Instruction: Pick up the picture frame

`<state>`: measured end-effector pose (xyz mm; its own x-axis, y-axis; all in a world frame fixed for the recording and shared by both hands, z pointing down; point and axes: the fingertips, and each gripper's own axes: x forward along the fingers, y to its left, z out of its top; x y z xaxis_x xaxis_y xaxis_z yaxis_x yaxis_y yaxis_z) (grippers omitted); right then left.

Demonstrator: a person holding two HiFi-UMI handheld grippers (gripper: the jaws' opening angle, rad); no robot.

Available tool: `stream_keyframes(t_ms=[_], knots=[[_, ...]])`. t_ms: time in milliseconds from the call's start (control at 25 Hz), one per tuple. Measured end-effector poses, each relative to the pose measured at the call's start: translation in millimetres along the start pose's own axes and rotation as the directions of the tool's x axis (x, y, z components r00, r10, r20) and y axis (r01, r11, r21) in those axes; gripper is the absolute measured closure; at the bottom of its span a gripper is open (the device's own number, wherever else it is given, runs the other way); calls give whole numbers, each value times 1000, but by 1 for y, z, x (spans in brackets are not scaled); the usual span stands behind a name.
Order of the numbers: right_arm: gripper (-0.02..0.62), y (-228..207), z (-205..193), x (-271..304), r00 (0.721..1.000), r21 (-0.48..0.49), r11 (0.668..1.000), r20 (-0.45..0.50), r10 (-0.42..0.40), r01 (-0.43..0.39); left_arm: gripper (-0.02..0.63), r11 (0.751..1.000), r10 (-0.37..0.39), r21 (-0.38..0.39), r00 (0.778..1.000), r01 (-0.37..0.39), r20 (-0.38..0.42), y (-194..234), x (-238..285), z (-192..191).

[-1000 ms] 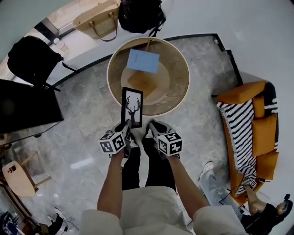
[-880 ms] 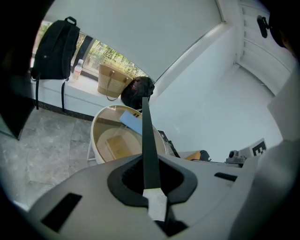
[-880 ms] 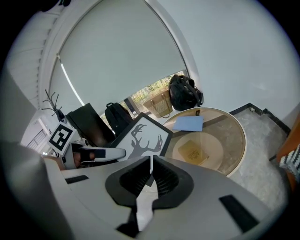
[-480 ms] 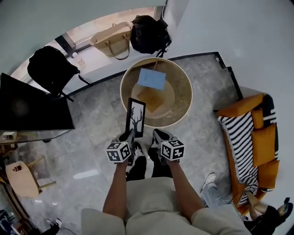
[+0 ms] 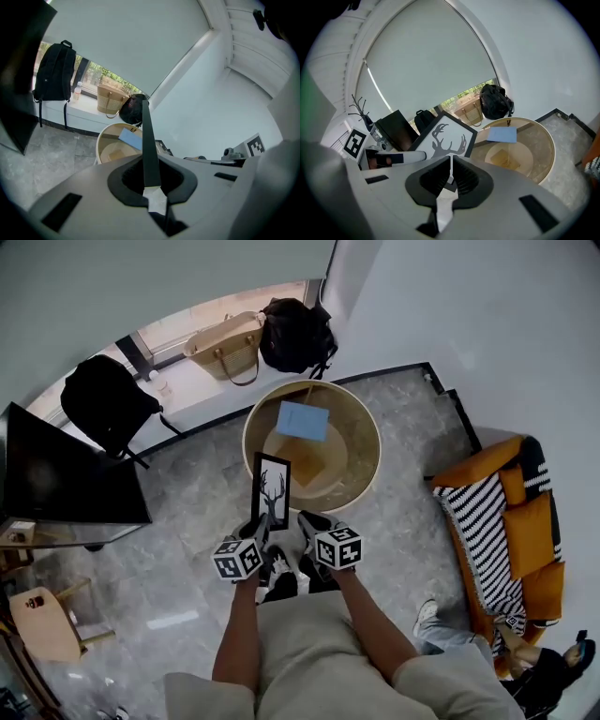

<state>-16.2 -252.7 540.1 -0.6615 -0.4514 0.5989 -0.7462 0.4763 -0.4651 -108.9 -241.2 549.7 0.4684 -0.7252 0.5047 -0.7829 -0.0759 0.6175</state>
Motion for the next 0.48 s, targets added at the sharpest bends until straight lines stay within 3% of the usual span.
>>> stream_keyframes(t_ms=[200, 480], knots=[[554, 14, 2, -5, 1000, -26, 1000, 18, -3, 4, 568, 999, -44, -30, 999, 45, 11, -6, -5, 5], [554, 24, 7, -12, 1000, -101, 995, 21, 0, 3, 568, 998, -57, 4, 998, 57, -5, -7, -11, 5]])
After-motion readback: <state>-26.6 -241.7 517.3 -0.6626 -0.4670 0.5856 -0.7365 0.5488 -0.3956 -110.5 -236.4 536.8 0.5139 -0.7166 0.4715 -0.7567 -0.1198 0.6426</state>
